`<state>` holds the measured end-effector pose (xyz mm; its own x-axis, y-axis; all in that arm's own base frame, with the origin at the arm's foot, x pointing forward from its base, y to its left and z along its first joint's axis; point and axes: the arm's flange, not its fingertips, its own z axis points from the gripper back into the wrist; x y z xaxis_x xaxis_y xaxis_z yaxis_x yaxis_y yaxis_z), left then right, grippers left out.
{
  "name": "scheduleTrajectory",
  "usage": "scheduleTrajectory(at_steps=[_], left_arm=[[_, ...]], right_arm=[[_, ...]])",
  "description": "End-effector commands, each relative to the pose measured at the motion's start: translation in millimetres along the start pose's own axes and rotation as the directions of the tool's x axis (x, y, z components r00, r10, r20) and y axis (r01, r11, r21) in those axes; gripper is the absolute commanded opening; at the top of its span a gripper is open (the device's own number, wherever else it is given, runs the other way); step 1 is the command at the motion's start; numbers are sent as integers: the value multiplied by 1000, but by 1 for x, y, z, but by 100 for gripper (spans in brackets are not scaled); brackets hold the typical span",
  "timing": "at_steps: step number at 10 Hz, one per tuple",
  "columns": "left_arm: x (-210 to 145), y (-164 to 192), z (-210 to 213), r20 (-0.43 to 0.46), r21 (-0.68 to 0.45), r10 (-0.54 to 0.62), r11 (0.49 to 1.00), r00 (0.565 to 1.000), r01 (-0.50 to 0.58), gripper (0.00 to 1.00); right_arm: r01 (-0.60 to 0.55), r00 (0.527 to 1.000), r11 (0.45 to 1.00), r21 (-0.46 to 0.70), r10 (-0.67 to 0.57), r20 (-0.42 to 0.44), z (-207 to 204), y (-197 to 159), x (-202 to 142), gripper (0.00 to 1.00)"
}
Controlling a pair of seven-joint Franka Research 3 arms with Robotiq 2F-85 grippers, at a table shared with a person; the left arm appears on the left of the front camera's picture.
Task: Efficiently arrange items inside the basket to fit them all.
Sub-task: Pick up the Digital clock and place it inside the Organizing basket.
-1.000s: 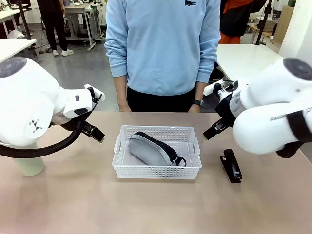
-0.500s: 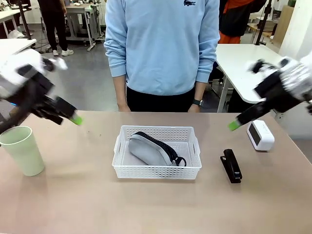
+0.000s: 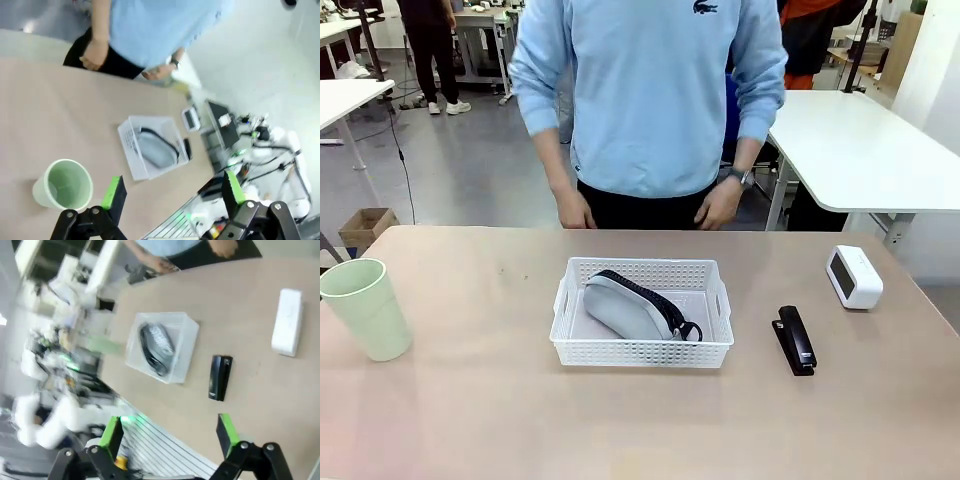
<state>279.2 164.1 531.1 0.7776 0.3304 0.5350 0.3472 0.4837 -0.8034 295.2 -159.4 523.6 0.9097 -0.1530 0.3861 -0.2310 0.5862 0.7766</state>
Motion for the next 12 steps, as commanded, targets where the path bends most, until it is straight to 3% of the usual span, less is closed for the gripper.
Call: scheduleTrajectory(at_steps=[1, 3, 5, 6, 7, 12], left_arm=[[-3, 25, -2, 81, -103, 75, 992, 994, -66, 100], [-15, 28, -6, 188, -184, 132, 978, 973, -97, 100], [-15, 18, -37, 198, -222, 165, 968, 966, -120, 100], [-14, 9, -60, 201, -120, 178, 980, 963, -156, 100], [6, 32, -9, 198, -217, 177, 967, 964, -134, 100], [6, 32, -9, 198, -217, 177, 967, 964, -134, 100]], right_arm=[[175, 964, 964, 199, -209, 165, 26, -46, 2, 100], [296, 907, 917, 269, -358, 223, 41, -89, -11, 100], [371, 859, 886, 280, -442, 260, 41, -106, -19, 100], [378, 840, 899, 222, -434, 326, 41, -107, -23, 100], [388, 858, 880, 274, -454, 241, 48, -116, -26, 100], [388, 858, 880, 274, -454, 241, 48, -116, -26, 100]])
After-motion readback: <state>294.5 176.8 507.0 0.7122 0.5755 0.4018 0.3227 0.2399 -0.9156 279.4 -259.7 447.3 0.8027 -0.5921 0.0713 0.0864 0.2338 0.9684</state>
